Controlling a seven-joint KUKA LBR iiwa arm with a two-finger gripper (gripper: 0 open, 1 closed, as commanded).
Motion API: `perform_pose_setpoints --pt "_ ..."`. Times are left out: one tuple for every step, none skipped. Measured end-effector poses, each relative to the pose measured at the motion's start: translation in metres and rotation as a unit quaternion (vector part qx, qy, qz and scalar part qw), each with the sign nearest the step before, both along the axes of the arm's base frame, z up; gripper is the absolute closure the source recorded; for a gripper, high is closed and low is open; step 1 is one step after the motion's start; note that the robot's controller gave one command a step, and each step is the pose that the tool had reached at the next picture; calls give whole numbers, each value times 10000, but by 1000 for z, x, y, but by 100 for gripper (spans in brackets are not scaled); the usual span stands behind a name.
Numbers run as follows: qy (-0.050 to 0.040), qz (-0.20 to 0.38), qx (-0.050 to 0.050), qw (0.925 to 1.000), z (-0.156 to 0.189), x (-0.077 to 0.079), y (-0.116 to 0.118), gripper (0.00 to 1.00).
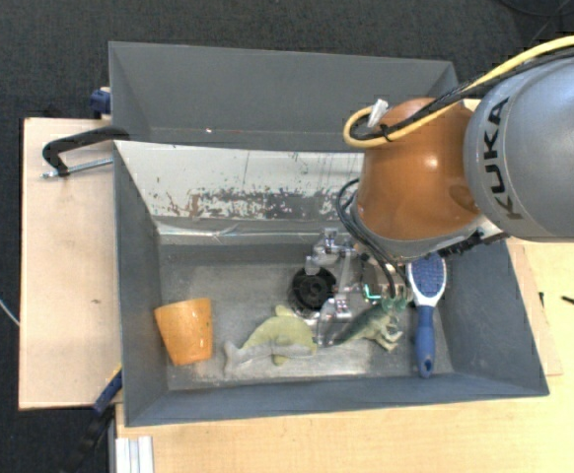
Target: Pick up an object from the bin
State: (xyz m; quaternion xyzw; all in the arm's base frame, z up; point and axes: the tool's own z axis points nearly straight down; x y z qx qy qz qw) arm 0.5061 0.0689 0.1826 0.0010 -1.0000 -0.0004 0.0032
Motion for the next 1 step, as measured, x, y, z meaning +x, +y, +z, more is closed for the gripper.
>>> perform_pose_setpoints --pt "-114 1153 11 9933 -93 37 -34 0"
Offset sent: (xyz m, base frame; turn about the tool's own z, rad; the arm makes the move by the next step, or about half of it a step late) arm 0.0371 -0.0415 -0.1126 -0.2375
